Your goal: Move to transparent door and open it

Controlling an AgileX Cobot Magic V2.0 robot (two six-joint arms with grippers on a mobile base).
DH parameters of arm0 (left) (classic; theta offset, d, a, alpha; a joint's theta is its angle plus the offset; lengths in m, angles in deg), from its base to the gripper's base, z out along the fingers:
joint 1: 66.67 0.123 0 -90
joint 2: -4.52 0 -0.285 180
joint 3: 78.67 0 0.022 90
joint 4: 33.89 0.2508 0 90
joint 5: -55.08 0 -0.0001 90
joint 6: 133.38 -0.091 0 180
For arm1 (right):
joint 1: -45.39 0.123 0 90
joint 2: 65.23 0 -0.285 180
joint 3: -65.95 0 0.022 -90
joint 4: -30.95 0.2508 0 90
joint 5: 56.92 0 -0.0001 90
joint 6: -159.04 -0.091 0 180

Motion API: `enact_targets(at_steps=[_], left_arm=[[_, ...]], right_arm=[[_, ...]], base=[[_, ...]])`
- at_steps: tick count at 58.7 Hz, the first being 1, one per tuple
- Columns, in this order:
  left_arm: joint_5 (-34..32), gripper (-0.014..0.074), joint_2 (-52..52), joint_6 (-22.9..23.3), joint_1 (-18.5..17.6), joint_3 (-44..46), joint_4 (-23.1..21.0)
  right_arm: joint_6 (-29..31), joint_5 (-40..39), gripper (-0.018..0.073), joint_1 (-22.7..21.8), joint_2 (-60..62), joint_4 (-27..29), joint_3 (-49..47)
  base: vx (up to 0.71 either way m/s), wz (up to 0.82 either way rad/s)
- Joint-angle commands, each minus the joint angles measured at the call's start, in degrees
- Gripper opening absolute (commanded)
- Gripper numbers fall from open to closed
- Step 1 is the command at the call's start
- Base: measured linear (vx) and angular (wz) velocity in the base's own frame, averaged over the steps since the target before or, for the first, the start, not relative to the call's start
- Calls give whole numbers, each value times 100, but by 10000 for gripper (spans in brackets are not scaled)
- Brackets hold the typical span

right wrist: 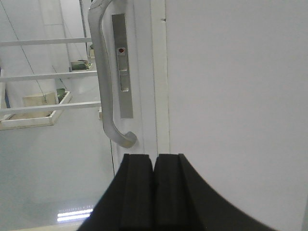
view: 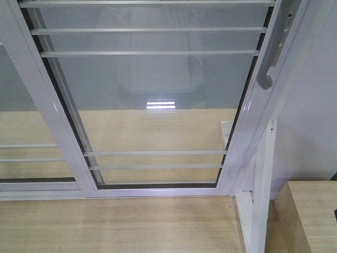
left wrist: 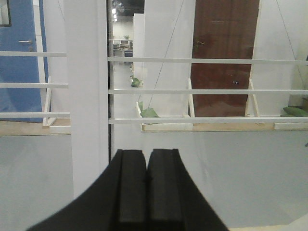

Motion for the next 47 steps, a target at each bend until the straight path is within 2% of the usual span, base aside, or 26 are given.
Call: enact_targets(at_steps=[1, 39, 47], left_arm=[[-484, -6, -73, 39, -13, -164, -12], [-484, -6, -73, 39, -13, -164, -12], [-675, -6, -73, 46, -13, -157, -17]], right_arm=[[39, -454, -5, -23, 41, -46, 75], [39, -454, -5, -23, 41, -46, 75], [39, -454, -5, -23, 41, -46, 75]], base=[[0, 0], [0, 0], [0, 0]])
